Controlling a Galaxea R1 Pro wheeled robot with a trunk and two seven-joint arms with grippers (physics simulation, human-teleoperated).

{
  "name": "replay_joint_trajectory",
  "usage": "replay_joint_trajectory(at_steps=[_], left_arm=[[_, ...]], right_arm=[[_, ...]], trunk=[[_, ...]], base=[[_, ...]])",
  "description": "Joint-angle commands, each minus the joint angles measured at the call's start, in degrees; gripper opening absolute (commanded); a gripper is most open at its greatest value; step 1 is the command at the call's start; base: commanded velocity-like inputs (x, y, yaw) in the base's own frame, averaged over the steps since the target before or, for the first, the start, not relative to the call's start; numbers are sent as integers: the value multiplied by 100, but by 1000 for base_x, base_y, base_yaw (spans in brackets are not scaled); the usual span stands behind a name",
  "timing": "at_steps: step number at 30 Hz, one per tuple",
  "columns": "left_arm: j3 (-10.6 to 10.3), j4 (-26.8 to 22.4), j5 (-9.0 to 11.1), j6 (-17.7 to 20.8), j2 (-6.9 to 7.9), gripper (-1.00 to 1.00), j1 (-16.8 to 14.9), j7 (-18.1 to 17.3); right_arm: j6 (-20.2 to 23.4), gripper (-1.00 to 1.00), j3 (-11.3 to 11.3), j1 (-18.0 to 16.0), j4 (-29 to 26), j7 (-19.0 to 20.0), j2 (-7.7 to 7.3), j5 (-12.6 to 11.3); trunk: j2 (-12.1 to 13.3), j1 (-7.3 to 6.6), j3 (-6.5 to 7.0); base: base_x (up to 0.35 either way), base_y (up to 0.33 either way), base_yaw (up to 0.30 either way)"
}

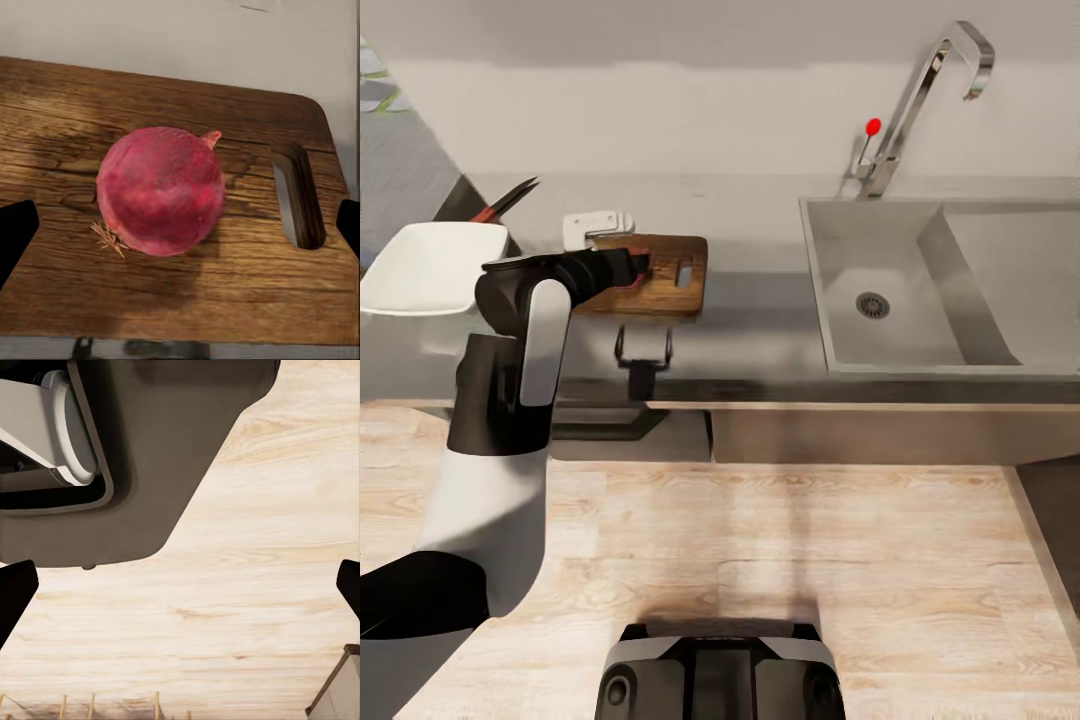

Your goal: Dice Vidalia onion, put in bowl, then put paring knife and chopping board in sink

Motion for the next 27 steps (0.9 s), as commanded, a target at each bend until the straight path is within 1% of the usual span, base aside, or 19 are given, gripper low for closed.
replay_joint_trajectory(at_steps=[1, 9, 27], left_arm=[[-4, -3, 60, 17, 8, 100, -4, 58], [-6, -1, 59, 17, 51, 100, -4, 58], [-39, 5, 60, 17, 53, 100, -4, 58]], right_arm=[[-25, 100, 41, -2, 7, 11, -1, -61], [-25, 100, 41, -2, 7, 11, 2, -61], [-25, 100, 41, -2, 7, 11, 0, -52]], trunk=[[-9, 0, -7], [-9, 0, -7], [-9, 0, -7]], base=[[-316, 0, 0], [-332, 0, 0], [-336, 0, 0]])
